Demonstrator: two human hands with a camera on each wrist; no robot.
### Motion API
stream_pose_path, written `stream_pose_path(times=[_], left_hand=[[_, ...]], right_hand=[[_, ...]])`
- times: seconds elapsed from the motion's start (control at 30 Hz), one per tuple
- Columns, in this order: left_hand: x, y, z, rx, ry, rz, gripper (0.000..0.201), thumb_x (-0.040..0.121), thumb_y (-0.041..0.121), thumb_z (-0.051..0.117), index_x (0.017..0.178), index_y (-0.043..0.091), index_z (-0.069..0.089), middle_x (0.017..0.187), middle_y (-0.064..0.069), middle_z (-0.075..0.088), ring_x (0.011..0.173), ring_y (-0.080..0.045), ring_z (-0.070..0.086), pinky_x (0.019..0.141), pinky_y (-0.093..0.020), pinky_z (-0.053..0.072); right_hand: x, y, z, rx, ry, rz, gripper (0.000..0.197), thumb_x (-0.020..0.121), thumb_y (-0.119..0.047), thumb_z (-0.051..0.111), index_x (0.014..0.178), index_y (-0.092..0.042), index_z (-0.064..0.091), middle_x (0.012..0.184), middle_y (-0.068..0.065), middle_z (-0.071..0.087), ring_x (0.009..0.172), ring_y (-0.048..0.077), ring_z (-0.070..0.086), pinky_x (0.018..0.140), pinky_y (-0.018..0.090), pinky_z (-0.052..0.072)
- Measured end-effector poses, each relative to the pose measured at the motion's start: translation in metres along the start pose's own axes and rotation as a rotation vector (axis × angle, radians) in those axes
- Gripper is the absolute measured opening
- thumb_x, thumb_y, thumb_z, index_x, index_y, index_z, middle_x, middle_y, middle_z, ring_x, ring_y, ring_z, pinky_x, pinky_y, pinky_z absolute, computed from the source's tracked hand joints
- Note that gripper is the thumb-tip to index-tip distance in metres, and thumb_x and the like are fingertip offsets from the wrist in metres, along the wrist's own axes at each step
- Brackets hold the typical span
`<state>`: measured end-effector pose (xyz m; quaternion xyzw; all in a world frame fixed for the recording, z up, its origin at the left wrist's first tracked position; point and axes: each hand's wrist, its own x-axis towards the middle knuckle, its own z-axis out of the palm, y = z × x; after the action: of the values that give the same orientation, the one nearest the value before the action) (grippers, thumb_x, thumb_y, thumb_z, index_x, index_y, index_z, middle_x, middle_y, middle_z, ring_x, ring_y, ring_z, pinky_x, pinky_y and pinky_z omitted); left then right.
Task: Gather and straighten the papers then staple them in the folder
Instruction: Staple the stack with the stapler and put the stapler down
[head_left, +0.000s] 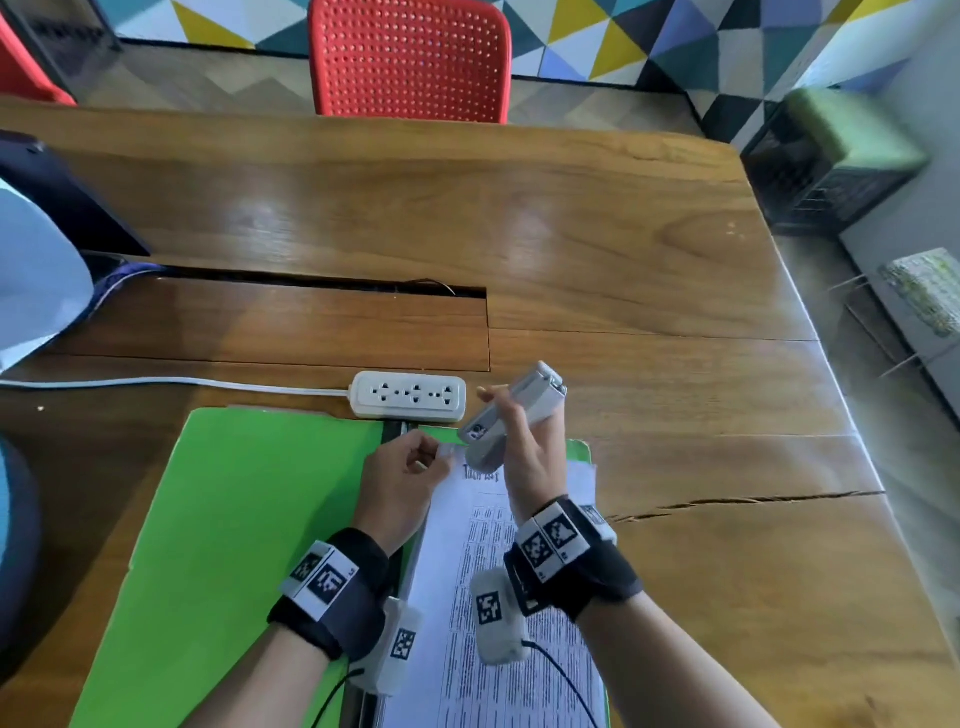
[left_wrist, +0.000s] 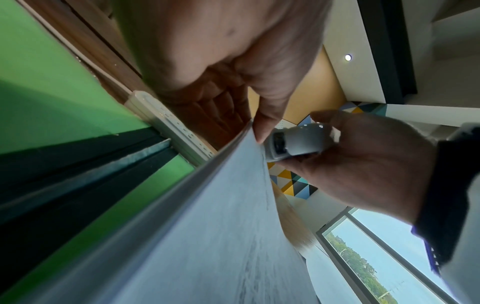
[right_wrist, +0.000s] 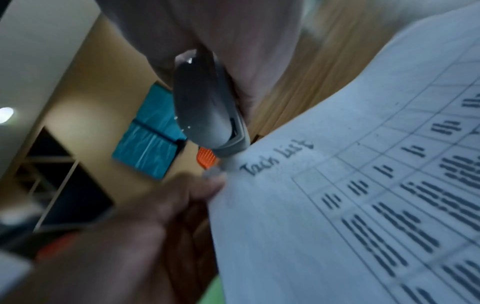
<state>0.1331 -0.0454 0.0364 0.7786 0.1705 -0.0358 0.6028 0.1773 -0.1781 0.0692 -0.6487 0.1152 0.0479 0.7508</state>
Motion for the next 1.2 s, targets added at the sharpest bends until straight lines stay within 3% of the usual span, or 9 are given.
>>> stream_pose_path(times=[0.1, 0.3, 0.4, 0.53, 0.67, 0.83, 0.97, 1.1, 1.2], left_hand=[[0.0, 0.0, -0.001, 0.026, 0.002, 0.006, 0.018, 0.087, 0.021, 0.068, 0.071, 0.014, 0.064, 0.062, 0.006, 0.058, 0.055, -0.008, 0.045, 0.053, -0.018, 0.037], [-0.003, 0.004, -0.005, 0.003, -0.045, 0.046, 0.014, 0.086, 0.026, 0.071, 0.076, 0.017, 0.067, 0.067, 0.0, 0.066, 0.058, -0.01, 0.052, 0.055, -0.024, 0.043], [-0.006, 0.005, -0.009, 0.018, -0.05, 0.075, 0.018, 0.083, 0.026, 0.074, 0.086, 0.016, 0.06, 0.07, 0.002, 0.061, 0.055, -0.007, 0.048, 0.052, -0.018, 0.042], [-0.014, 0.001, -0.013, 0.013, -0.092, 0.009, 0.029, 0.079, 0.011, 0.076, 0.094, 0.014, 0.051, 0.087, -0.01, 0.061, 0.079, -0.025, 0.061, 0.067, -0.027, 0.055], [-0.021, -0.003, -0.015, -0.001, -0.108, 0.003, 0.031, 0.077, 0.004, 0.073, 0.097, 0.014, 0.051, 0.091, -0.009, 0.061, 0.084, -0.025, 0.062, 0.071, -0.032, 0.058], [-0.026, -0.012, -0.011, 0.131, -0.245, -0.048, 0.008, 0.085, 0.019, 0.068, 0.091, 0.015, 0.065, 0.084, 0.004, 0.068, 0.074, -0.012, 0.062, 0.069, -0.027, 0.053], [-0.03, -0.017, -0.007, 0.138, -0.245, -0.082, 0.039, 0.093, 0.016, 0.057, 0.057, 0.014, 0.043, 0.054, 0.005, 0.037, 0.05, -0.011, 0.029, 0.054, -0.025, 0.028], [-0.017, -0.031, -0.003, 0.114, -0.184, -0.15, 0.019, 0.09, 0.015, 0.058, 0.081, 0.0, 0.062, 0.062, -0.009, 0.054, 0.055, -0.015, 0.042, 0.056, -0.027, 0.037], [-0.011, -0.043, 0.003, 0.173, -0.115, -0.228, 0.017, 0.088, 0.019, 0.058, 0.083, 0.004, 0.059, 0.067, -0.009, 0.057, 0.061, -0.019, 0.048, 0.059, -0.029, 0.036]], right_hand=[[-0.002, 0.004, 0.01, -0.039, -0.037, -0.045, 0.043, 0.092, -0.023, 0.06, 0.122, 0.002, 0.041, 0.113, 0.031, 0.061, 0.083, 0.02, 0.065, 0.07, 0.031, 0.058], [0.009, 0.008, 0.018, -0.136, -0.078, 0.051, 0.023, 0.091, -0.024, 0.061, 0.106, -0.013, 0.047, 0.092, 0.016, 0.062, 0.081, 0.025, 0.062, 0.066, 0.04, 0.057], [0.015, 0.009, 0.022, -0.123, -0.003, 0.112, 0.025, 0.087, -0.03, 0.062, 0.097, -0.009, 0.053, 0.083, 0.014, 0.06, 0.074, 0.025, 0.06, 0.06, 0.036, 0.053], [0.014, 0.008, 0.028, -0.056, 0.04, 0.124, 0.029, 0.093, -0.037, 0.062, 0.076, -0.013, 0.056, 0.07, 0.015, 0.06, 0.06, 0.023, 0.058, 0.055, 0.031, 0.05], [0.017, 0.008, 0.034, -0.06, 0.127, 0.139, 0.042, 0.091, -0.044, 0.062, 0.075, -0.005, 0.058, 0.066, 0.019, 0.055, 0.055, 0.025, 0.056, 0.047, 0.028, 0.051], [0.027, 0.012, 0.037, -0.142, 0.219, 0.179, 0.054, 0.084, -0.06, 0.06, 0.06, -0.012, 0.057, 0.056, 0.012, 0.06, 0.05, 0.025, 0.06, 0.058, 0.046, 0.059], [0.031, 0.01, 0.032, -0.102, 0.127, 0.257, 0.062, 0.079, -0.068, 0.058, 0.085, -0.006, 0.063, 0.077, 0.016, 0.069, 0.065, 0.025, 0.066, 0.077, 0.053, 0.061], [0.042, -0.005, -0.007, 0.001, 0.306, 0.22, 0.062, 0.084, -0.058, 0.061, 0.119, -0.009, 0.046, 0.103, 0.013, 0.062, 0.086, 0.026, 0.065, 0.085, 0.052, 0.057], [0.041, -0.01, -0.06, -0.058, 0.456, 0.313, 0.064, 0.079, -0.017, 0.073, 0.128, -0.011, 0.032, 0.119, 0.015, 0.056, 0.099, 0.026, 0.063, 0.092, 0.047, 0.053]])
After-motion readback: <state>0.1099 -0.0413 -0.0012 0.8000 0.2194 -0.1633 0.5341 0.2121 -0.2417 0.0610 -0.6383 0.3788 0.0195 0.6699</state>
